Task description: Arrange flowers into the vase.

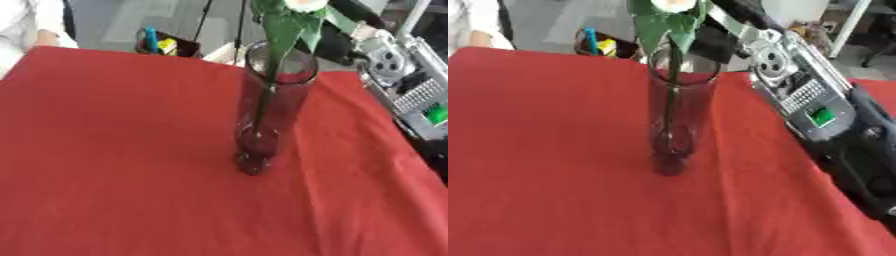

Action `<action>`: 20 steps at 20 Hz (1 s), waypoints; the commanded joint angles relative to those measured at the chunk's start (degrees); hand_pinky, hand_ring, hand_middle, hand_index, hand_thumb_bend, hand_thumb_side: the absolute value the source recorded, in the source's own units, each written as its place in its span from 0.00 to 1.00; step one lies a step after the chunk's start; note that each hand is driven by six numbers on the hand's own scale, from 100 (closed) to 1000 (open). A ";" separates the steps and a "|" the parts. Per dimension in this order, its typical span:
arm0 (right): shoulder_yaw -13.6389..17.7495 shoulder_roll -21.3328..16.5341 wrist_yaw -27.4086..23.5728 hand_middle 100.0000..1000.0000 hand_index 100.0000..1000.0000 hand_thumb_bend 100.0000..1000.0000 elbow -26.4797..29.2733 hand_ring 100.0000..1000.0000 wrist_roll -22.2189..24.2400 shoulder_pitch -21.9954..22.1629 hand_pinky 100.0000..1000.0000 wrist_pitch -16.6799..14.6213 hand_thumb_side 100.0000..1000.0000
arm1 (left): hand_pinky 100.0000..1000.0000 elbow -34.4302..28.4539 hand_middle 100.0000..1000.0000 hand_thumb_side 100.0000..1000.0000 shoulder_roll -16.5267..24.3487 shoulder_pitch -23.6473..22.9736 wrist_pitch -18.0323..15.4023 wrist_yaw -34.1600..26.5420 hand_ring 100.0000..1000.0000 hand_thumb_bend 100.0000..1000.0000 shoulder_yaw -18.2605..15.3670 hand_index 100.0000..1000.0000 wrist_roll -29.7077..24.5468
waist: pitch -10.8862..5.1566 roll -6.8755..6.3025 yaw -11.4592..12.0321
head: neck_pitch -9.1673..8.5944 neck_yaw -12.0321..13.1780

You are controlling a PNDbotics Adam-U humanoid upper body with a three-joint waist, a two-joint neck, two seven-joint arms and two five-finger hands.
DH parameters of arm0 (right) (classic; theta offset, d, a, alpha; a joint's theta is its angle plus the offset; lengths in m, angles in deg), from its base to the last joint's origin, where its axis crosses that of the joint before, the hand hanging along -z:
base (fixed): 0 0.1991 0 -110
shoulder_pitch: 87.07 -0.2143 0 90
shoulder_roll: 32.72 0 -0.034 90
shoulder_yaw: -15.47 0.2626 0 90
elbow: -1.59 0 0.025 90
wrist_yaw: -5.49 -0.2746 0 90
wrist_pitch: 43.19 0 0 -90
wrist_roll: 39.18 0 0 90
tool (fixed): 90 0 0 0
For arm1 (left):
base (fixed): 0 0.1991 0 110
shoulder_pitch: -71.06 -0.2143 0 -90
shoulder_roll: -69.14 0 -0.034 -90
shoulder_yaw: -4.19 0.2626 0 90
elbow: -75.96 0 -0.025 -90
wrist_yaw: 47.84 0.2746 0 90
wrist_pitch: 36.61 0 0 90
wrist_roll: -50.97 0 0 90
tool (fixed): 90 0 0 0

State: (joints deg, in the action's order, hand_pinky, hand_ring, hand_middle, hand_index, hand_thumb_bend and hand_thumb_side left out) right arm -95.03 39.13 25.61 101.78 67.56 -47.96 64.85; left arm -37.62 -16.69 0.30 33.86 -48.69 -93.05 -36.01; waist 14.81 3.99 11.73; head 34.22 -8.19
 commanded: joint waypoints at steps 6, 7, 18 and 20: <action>0.69 -1.01 2.99 0.70 0.73 0.00 -3.07 0.68 5.58 -2.41 0.81 -0.10 1.00 | 0.70 -1.00 0.85 0.98 1.17 0.69 0.03 -0.17 0.86 0.00 0.12 0.94 0.11 | -1.16 -0.20 0.03 | -0.20 -0.45; 0.72 -0.99 3.32 0.70 0.74 0.00 -3.40 0.68 6.01 -2.51 0.81 -0.16 1.00 | 0.70 -1.00 0.85 0.98 1.17 0.69 0.03 -0.17 0.86 0.00 0.11 0.94 0.13 | -1.16 -0.19 0.03 | -0.17 -0.55; 1.35 -2.04 7.56 0.75 0.82 0.00 -5.36 0.73 11.81 -2.09 0.82 -1.46 1.00 | 0.70 -1.00 0.85 0.98 1.16 0.65 0.13 -0.09 0.86 0.00 0.04 0.94 0.28 | -1.09 -0.05 -0.03 | -0.35 -0.45; 1.49 -2.15 8.64 0.77 0.85 0.00 -5.62 0.74 13.14 -2.07 0.82 -1.84 1.00 | 0.70 -1.00 0.85 0.98 1.20 0.67 0.13 -0.08 0.86 0.00 0.04 0.94 0.28 | -1.09 -0.07 -0.03 | -0.39 -0.35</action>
State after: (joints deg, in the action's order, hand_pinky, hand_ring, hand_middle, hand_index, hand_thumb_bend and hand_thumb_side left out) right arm -94.66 38.81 33.19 95.99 79.95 -49.14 63.26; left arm -37.62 -16.69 0.30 33.97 -48.69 -93.05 -35.89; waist 14.81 4.20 11.72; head 34.22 -8.62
